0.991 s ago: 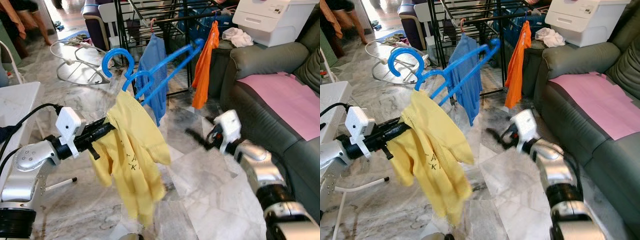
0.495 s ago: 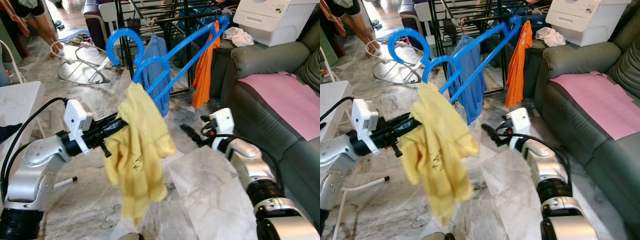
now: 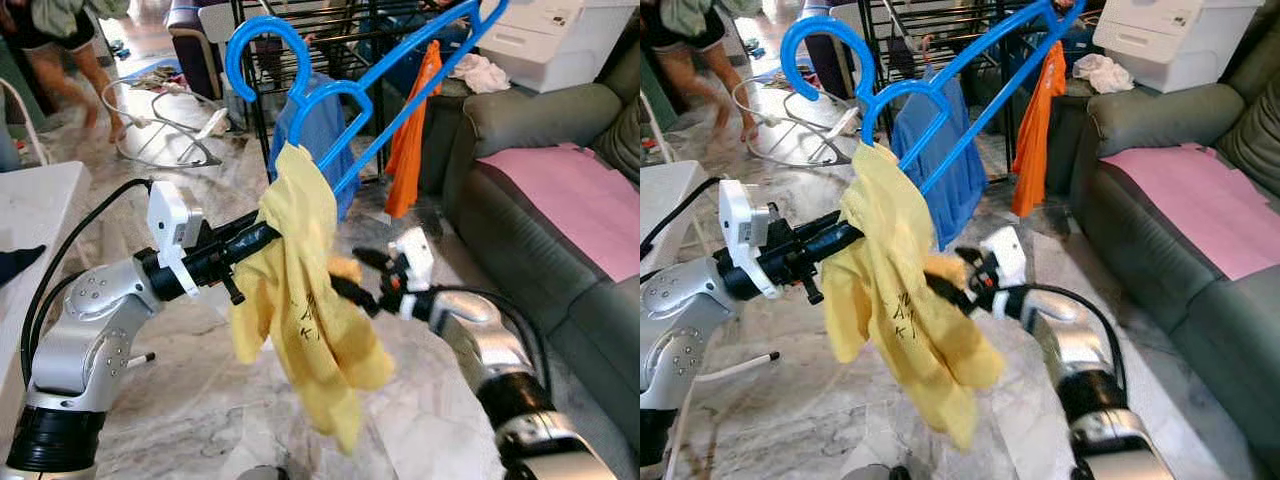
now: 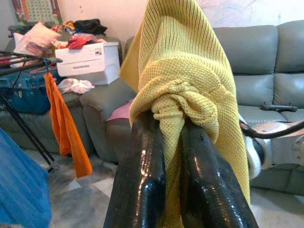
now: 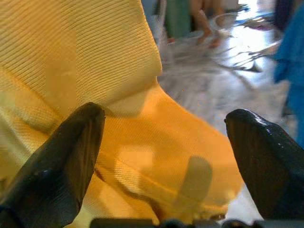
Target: Hang hanger
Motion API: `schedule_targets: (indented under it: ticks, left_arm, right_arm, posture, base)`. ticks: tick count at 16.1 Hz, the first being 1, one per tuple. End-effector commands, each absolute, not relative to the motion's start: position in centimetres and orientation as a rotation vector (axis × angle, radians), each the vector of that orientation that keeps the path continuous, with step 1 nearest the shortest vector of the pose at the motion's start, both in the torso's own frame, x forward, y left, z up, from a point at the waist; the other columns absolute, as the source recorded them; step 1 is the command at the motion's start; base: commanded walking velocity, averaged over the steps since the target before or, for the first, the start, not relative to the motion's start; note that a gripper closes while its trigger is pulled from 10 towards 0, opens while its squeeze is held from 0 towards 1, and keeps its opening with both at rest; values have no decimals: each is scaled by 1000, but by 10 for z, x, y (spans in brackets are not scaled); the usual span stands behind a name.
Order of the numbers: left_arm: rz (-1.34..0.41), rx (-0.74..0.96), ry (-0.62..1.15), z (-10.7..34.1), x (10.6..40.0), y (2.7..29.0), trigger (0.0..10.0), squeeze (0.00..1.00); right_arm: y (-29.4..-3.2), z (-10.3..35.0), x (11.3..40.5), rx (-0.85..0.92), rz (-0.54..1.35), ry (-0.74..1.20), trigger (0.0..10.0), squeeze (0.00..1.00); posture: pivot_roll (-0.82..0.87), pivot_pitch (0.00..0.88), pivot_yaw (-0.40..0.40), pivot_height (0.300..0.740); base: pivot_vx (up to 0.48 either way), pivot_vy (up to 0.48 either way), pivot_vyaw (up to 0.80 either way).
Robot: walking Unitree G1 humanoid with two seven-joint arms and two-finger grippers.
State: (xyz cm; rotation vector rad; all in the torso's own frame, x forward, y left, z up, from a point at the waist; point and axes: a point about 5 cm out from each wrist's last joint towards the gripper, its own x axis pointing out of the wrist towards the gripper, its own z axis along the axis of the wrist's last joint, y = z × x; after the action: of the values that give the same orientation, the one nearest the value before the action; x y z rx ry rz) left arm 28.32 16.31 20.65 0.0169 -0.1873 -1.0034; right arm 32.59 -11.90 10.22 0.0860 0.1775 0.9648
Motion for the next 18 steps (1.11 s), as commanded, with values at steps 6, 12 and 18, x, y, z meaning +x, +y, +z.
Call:
schedule_targets:
  ticks: [6, 12, 18]
  left_arm:
    - [-1096, 28, -198, 223, 273, 159, 0, 0]
    - [-1096, 16, -201, 226, 272, 158, 0, 0]
    - [-1084, 17, -207, 229, 272, 162, 0, 0]
  right_arm:
    - [-119, 102, 316, 48, 1127, 229, 10000, 0]
    - [-119, 88, 304, 40, 1171, 283, 0, 0]
    - [-130, 79, 303, -5, 1141, 313, 0, 0]
  posture:
    - [-7, 25, 33, 740]
    - [0, 22, 28, 740]
    - [2, 19, 22, 740]
  base:
    - [0, 0, 0]
    - [0, 0, 0]
    - [0, 0, 0]
